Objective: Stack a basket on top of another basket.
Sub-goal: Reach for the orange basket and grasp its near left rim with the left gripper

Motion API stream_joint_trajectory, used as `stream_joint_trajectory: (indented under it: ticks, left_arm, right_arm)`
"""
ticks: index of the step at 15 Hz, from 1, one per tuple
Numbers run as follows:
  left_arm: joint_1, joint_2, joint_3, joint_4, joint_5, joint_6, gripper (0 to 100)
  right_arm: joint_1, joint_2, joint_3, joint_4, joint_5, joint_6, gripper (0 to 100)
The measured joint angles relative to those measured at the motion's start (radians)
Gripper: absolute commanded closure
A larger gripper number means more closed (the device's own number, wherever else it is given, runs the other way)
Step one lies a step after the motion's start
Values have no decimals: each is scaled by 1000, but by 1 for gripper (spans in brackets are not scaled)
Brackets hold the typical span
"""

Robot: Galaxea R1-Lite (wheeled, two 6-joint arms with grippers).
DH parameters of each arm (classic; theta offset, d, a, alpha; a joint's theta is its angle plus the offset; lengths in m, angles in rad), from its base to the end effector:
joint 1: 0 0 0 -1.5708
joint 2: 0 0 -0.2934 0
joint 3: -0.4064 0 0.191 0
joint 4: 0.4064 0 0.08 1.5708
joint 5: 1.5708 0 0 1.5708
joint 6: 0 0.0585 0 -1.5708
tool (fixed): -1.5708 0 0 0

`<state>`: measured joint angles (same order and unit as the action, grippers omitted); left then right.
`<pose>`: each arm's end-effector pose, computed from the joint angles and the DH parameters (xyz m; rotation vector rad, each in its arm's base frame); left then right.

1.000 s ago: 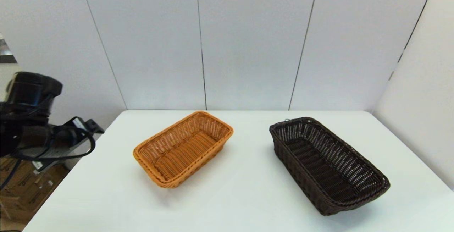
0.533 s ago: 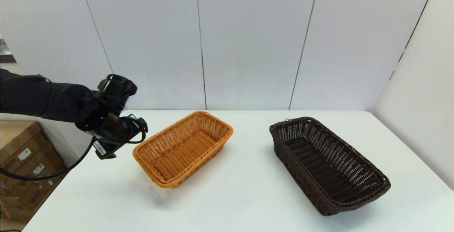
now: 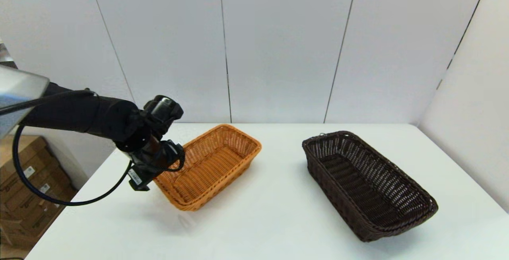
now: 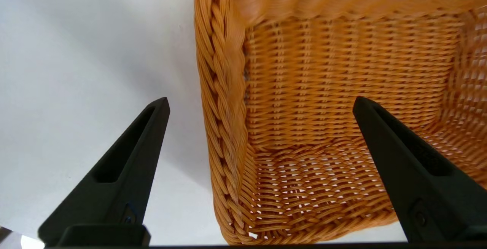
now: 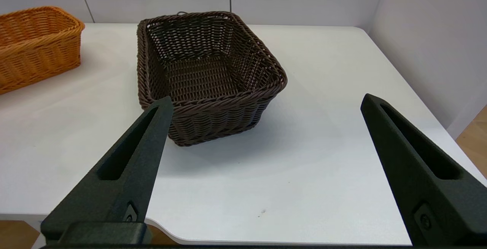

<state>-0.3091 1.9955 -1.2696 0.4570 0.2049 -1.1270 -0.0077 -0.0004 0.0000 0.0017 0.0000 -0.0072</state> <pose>0.3410 -0.0964 0.0803 -0.6989 1.0364 0.5442 0.0205 -0.0002 0.0753 -0.0072 0.0013 -0.0077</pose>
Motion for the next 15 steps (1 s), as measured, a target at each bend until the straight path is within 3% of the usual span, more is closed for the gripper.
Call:
stream_joint_trajectory:
  ticks: [11,12,15]
  left_arm:
    - [-2,130,15,12,-111,-50,0]
    - [-1,134,15,13,-141,-50,100]
    - [2,143,12,12,-153,-48,100]
  right_arm:
    - [0,0,0,0,0,0,0]
    - [0,0,0,0,0,0,0]
    - [0,0,0,0,0,0,0]
